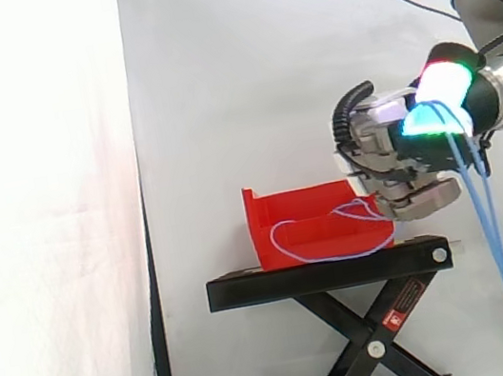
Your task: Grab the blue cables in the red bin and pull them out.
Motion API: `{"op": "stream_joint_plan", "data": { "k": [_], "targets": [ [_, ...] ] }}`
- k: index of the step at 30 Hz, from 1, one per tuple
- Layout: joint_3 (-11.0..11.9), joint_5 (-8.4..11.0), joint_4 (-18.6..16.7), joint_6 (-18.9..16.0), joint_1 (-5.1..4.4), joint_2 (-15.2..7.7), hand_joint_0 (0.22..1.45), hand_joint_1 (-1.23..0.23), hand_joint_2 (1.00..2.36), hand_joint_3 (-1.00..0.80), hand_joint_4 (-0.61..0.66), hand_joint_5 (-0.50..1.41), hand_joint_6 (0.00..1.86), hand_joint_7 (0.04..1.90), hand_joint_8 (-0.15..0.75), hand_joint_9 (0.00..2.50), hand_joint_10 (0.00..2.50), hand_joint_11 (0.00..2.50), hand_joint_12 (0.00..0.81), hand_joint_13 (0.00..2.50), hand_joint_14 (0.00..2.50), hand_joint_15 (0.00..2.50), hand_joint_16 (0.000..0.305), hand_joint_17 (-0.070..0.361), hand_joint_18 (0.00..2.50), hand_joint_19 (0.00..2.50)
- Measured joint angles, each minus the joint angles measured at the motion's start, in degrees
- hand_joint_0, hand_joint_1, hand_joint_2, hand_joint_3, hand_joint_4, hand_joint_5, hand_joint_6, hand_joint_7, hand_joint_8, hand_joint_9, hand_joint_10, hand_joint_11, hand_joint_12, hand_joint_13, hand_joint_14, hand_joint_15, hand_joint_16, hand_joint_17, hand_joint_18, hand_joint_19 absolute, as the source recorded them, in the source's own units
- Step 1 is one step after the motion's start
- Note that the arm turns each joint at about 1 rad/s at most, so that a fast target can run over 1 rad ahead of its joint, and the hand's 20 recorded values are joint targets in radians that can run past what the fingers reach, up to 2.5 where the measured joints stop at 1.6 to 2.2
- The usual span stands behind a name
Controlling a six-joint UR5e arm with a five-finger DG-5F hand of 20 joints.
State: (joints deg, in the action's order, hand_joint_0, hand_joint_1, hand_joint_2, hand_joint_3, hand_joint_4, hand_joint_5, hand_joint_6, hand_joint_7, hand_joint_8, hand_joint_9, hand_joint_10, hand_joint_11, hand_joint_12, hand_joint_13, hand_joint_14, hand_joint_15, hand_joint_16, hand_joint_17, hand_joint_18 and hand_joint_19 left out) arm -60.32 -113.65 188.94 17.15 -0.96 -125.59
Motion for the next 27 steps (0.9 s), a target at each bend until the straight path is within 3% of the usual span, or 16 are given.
{"op": "stream_joint_plan", "data": {
  "k": [4, 9, 15, 20, 27],
  "targets": [
    [-0.47, 1.31, -3.87, -1.04, -0.01, 0.00, 0.81, -0.80, 1.00, -1.00, 0.07, 1.12, 0.00, 0.92, 0.211, 1.65, 0.05, 1.89, 0.255, 1.20, 2.50, 0.61, 0.041, 0.092, 1.25, 1.37],
    [-1.24, 4.88, -6.99, -1.80, -0.17, -0.01, 0.81, -0.80, 1.00, -1.00, 0.07, 1.12, 0.00, 0.92, 0.222, 1.65, 0.05, 1.88, 0.256, 1.20, 2.50, 0.61, 0.041, 0.093, 1.25, 1.37],
    [-5.84, 8.04, -12.80, -4.47, -0.74, 0.00, 0.80, -0.80, 1.00, -1.00, 0.09, 1.12, 0.00, 0.91, 0.208, 1.65, 0.05, 1.89, 0.254, 1.20, 2.50, 0.60, 0.042, 0.096, 1.25, 1.36],
    [-8.34, 8.70, -17.58, -8.47, -0.98, -0.01, 0.78, -0.80, 1.00, -1.00, 0.08, 1.11, 0.00, 0.91, 0.224, 1.64, 0.06, 1.86, 0.264, 1.21, 2.50, 0.60, 0.044, 0.098, 1.25, 1.34],
    [-9.00, 8.82, -18.89, -10.53, -1.15, 0.00, 0.78, -0.80, 1.00, -1.00, 0.09, 1.11, 0.01, 0.89, 0.212, 1.64, 0.06, 1.85, 0.262, 1.21, 2.50, 0.59, 0.043, 0.096, 1.24, 1.34]
  ]
}}
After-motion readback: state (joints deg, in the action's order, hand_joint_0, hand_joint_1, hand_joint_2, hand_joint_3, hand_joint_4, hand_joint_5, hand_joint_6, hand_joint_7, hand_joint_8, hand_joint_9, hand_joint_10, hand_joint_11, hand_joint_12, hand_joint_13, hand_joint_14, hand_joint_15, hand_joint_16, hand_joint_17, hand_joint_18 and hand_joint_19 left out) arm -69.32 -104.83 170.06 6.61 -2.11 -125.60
